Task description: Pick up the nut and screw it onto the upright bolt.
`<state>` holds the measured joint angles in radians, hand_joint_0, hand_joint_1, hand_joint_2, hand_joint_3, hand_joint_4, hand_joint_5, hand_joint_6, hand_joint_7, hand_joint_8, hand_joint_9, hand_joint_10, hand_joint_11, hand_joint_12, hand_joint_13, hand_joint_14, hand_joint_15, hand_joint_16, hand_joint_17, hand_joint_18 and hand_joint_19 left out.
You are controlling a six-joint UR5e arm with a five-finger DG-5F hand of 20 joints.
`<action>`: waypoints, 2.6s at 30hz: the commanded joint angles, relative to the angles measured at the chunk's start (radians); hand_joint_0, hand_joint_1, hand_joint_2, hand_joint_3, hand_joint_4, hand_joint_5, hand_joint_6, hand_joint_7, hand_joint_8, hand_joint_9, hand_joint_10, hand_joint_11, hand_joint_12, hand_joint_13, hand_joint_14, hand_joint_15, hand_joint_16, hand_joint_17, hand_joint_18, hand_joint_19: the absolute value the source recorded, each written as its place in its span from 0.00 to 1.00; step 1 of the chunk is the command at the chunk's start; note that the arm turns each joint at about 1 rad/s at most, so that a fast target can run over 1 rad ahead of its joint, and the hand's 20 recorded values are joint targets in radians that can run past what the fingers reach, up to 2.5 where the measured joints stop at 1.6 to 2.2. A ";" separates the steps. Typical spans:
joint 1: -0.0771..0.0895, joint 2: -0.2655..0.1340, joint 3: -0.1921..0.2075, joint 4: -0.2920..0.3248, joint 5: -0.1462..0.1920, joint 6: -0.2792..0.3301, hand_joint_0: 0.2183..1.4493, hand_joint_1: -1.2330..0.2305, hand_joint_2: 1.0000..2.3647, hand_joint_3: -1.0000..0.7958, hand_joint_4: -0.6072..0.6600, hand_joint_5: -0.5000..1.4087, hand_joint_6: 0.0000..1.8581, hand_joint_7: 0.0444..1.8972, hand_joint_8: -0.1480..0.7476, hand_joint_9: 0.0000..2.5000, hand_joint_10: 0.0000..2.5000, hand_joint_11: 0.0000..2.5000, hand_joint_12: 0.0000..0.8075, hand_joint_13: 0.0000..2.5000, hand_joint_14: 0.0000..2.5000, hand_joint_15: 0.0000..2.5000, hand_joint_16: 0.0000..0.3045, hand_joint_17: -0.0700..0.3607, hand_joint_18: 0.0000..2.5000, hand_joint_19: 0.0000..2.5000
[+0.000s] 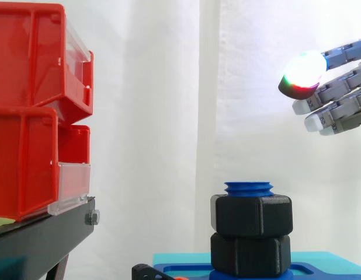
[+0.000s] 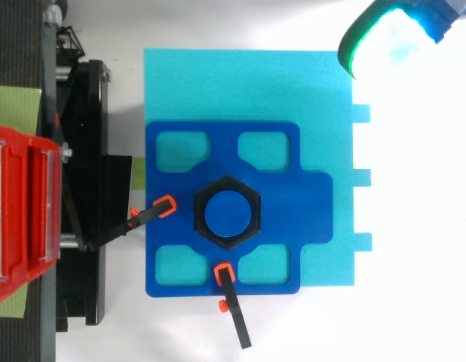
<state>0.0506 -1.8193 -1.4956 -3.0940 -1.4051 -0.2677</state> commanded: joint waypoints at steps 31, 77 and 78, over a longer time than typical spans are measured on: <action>0.000 0.000 0.000 0.000 0.000 -0.001 0.22 0.50 0.00 0.28 0.54 0.15 0.27 0.29 0.38 0.07 0.00 0.00 0.42 0.00 0.00 0.00 0.16 0.41 0.00 0.00; 0.000 0.000 0.000 0.000 0.000 -0.001 0.23 0.49 0.00 0.28 0.53 0.15 0.27 0.31 0.37 0.07 0.00 0.00 0.42 0.00 0.00 0.00 0.15 0.41 0.00 0.00; 0.000 0.000 0.000 0.000 0.000 0.001 0.23 0.49 0.00 0.28 0.53 0.15 0.27 0.29 0.37 0.08 0.00 0.00 0.42 0.00 0.00 0.00 0.15 0.41 0.00 0.00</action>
<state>0.0509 -1.8193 -1.4956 -3.0940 -1.4051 -0.2679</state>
